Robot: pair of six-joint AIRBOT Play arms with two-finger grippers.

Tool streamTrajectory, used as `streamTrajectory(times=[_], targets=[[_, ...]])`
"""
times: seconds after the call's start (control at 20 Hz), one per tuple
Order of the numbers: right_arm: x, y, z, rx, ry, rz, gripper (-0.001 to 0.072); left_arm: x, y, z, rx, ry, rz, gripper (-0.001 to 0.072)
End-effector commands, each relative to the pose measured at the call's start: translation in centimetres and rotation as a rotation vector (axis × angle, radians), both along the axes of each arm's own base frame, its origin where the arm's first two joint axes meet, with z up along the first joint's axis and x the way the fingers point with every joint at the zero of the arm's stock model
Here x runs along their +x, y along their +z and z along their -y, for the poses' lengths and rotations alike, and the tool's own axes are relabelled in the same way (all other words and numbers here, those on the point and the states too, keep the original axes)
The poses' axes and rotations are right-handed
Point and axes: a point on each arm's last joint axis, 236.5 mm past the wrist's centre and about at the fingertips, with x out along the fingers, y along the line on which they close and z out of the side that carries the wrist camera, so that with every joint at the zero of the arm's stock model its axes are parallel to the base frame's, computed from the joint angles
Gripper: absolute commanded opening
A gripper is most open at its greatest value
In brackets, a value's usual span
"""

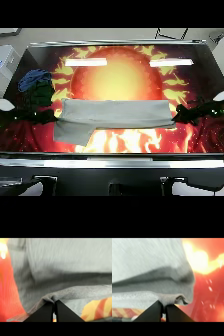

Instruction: Fold the clothes and pants, and hang the long-sleeved shirts on hangers.

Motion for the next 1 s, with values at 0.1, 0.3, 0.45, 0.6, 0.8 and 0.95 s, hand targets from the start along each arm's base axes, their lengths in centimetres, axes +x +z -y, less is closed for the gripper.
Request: streamTrajectory(times=[0.1, 0.3, 0.45, 0.6, 0.8, 0.95], targets=[[7.8, -0.5, 0.5, -0.041, -0.053, 0.064, 0.0038, 10.3, 1.8, -0.8, -0.009, 0.068, 0.085, 0.0022], [10.2, -2.6, 1.1, -0.032, -0.107, 0.077, 0.004, 14.4, -1.2, 0.8, -0.044, 0.047, 0.056, 0.0022], [10.1, -5.0, 0.9, -0.007, -0.149, 0.017, 0.0084, 14.4, -5.1, 2.1, -0.055, 0.038, -0.029, 0.0023], [9.7, -5.0, 0.0, 0.036, -0.13, 0.001, 0.0332, 12.9, -6.9, 2.6, -0.073, 0.034, -0.124, 0.025], [7.8, -4.6, 2.5, 0.047, -0.082, -0.016, 0.0711, 11.4, -4.3, 0.9, -0.088, 0.001, -0.153, 0.0524], [6.9, -5.9, 2.2, 0.089, -0.054, -0.054, 0.0713, 11.8, -1.0, 0.6, -0.077, 0.002, -0.075, 0.0524]])
